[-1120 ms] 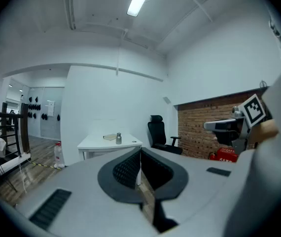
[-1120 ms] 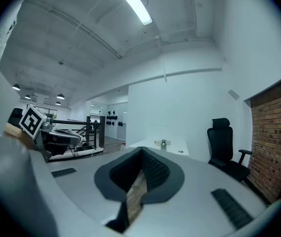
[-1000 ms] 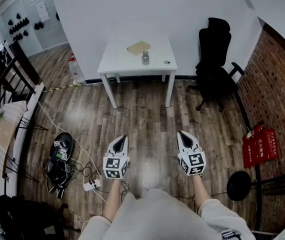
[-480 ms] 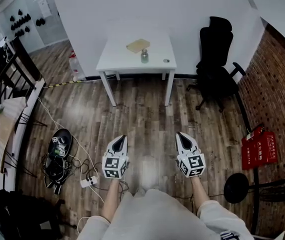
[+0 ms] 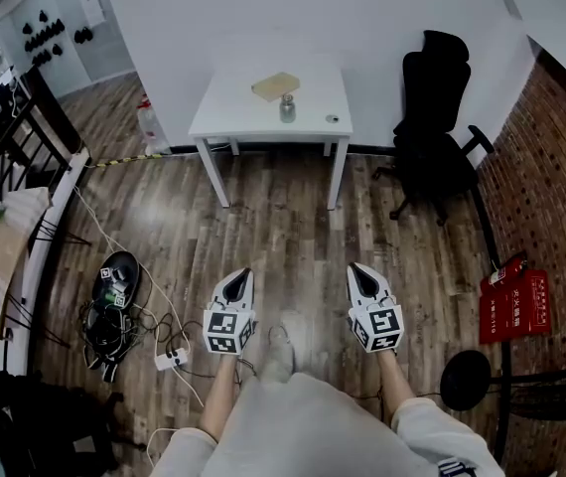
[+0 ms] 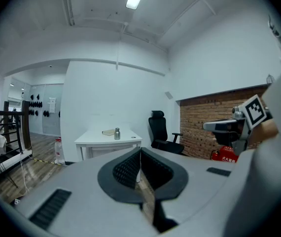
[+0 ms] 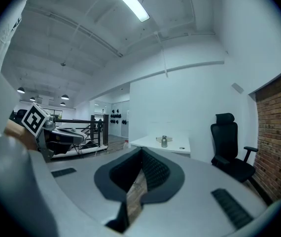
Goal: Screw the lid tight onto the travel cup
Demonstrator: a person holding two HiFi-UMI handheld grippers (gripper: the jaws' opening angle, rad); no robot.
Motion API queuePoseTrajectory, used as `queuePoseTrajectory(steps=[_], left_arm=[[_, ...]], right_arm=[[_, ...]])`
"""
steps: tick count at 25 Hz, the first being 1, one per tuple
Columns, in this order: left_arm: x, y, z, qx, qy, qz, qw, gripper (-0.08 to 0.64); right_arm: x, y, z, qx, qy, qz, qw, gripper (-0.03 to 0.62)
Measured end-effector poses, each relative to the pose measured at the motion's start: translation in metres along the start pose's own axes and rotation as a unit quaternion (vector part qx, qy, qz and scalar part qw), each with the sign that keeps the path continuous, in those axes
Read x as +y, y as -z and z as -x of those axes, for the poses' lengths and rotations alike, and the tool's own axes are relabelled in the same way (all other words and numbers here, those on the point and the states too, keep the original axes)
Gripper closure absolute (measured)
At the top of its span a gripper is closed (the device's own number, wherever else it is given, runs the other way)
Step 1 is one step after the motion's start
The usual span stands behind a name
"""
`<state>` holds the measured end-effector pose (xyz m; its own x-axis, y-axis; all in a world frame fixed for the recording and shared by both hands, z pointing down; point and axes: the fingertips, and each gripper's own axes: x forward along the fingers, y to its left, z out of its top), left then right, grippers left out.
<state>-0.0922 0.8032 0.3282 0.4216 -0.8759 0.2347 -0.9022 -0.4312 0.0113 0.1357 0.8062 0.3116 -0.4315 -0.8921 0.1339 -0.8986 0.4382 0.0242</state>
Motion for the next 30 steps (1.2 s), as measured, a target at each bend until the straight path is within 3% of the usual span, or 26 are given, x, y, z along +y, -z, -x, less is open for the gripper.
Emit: queuePoseTrajectory(steps=[11, 30], left_arm=[[0.038, -0.006, -0.098, 0.001, 0.016, 0.002, 0.9999, 0.552], [0.188, -0.083, -0.314, -0.004, 0.053, -0.005, 0.9986, 0.552]], right_arm=[[-0.043, -0.005, -0.091, -0.007, 0.0, 0.001, 1.0, 0.592], [-0.117, -0.065, -0.336, -0.011, 0.024, 0.006, 1.0, 0.592]])
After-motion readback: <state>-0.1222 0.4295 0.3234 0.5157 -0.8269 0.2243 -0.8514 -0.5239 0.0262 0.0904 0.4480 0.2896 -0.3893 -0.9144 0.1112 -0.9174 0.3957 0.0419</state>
